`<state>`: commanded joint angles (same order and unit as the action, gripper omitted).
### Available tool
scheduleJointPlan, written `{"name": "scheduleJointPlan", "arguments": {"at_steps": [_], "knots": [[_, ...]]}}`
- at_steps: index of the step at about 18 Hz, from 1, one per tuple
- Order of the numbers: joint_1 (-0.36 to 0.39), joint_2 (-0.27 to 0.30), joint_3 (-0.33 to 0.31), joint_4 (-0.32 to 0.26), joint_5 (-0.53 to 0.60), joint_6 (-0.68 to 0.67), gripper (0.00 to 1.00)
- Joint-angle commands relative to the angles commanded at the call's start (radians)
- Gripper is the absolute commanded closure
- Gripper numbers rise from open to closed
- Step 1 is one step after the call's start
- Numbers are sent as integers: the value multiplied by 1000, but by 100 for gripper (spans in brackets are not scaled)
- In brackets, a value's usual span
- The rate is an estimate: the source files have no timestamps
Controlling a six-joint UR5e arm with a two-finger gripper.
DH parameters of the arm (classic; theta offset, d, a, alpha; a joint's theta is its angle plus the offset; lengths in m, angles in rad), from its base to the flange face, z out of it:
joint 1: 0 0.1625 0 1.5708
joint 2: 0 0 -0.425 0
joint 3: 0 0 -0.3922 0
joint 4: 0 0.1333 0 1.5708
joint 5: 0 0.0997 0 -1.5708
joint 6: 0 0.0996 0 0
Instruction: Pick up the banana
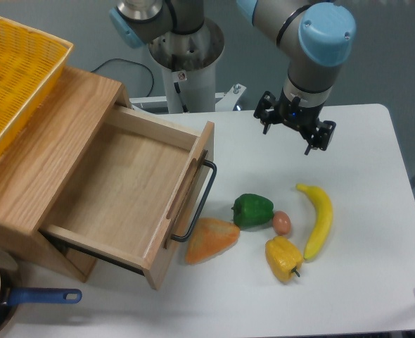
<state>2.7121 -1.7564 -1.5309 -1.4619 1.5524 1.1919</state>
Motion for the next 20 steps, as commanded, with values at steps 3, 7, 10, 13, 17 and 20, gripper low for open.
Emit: {"name": "scheduleJointPlan", "arguments": {"at_steps": [3, 7, 10, 13, 17, 20], "knots": [[3, -2, 2, -3, -9, 0, 0], [3, -8, -2, -3, -12, -6, 0], [6, -9, -26, -2, 0, -15, 0], [18, -11, -45, 0, 0, -35, 0], [40, -28, -45, 3, 0, -34, 0], [72, -44, -38, 0, -8, -38, 0]]}}
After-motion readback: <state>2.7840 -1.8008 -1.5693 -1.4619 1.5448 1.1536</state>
